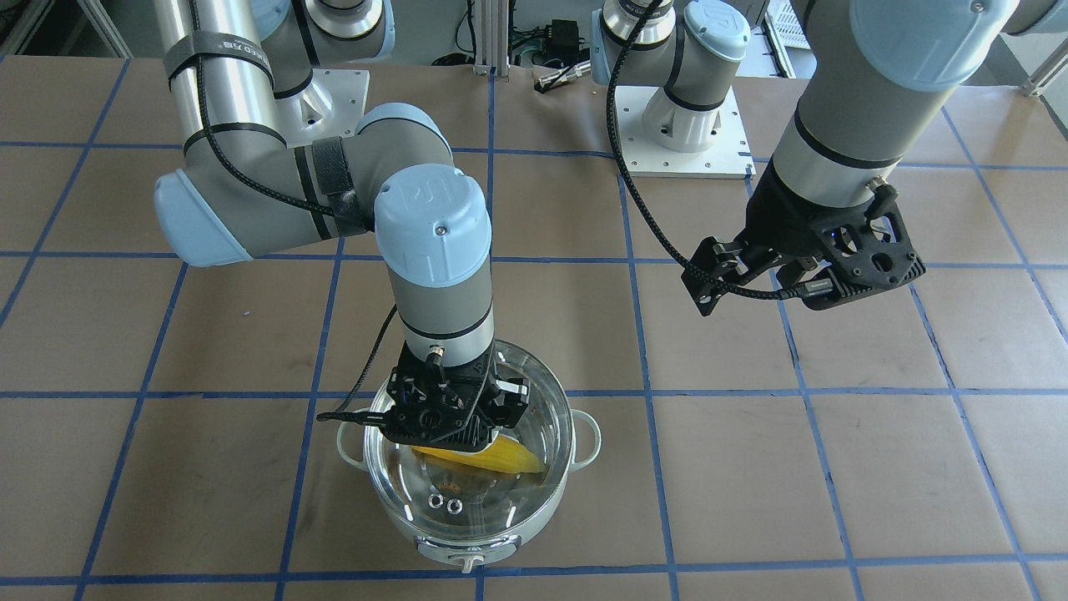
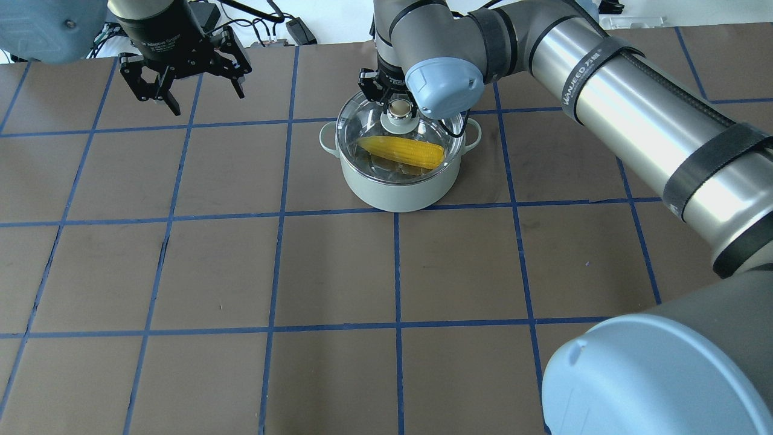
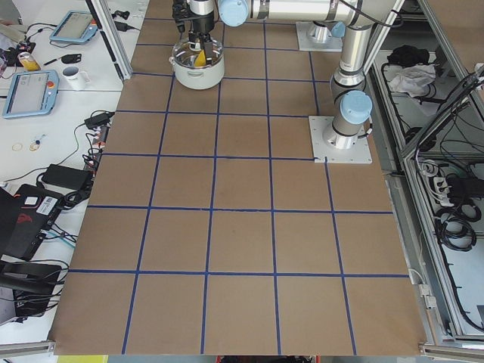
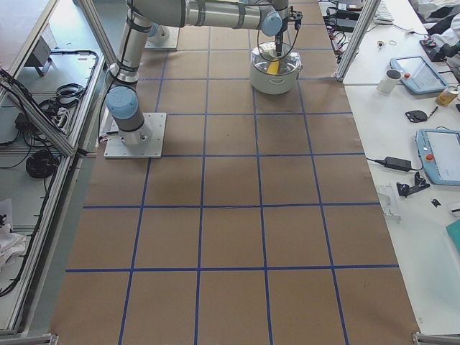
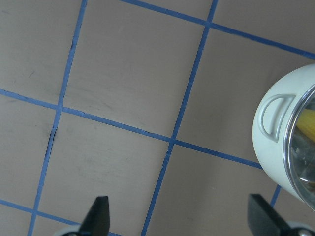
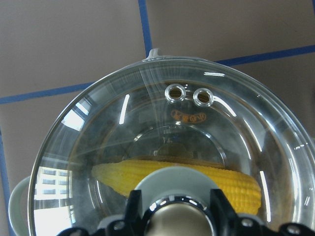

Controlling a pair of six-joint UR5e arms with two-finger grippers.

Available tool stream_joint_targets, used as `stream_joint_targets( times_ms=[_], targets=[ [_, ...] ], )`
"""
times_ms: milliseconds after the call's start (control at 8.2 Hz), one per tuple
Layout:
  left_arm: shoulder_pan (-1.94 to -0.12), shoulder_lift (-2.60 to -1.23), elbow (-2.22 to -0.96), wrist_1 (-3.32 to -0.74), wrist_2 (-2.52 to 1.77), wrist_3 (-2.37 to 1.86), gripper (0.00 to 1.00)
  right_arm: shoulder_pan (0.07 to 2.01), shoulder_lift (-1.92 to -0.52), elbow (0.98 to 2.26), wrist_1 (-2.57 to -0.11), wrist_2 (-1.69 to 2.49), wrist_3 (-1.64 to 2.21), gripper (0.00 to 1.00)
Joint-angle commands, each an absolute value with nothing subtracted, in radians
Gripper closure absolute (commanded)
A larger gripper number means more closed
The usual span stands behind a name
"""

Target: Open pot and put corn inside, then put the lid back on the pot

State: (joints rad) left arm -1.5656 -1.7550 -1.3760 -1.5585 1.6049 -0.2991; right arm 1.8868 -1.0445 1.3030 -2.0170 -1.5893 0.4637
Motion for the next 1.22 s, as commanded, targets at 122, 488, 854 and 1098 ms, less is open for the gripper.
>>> stream_joint_targets(
  times_ms=[122,488,854,1098],
  targets=[
    [-1.565,-1.746,-1.373,-1.562,1.605,-0.308,0.0,1.885,-1.049,1.302,-2.04,-1.588,0.46,0.0],
    [-1.56,-1.744,-1.371,-1.562,1.609,-0.307,0.0,1.861,-1.185,1.34,-1.959,-1.582,0.347,0.0],
    [-1.56,-1.744,-1.376,-1.563,1.611,-0.296,0.0,1.65,-1.49,1.477,-1.705,-1.577,0.112,0.0],
    [-1.56,-1.744,-1.373,-1.563,1.611,-0.295,0.0,1.545,-1.586,1.489,-1.508,-1.572,-0.001,0.0]
  ],
)
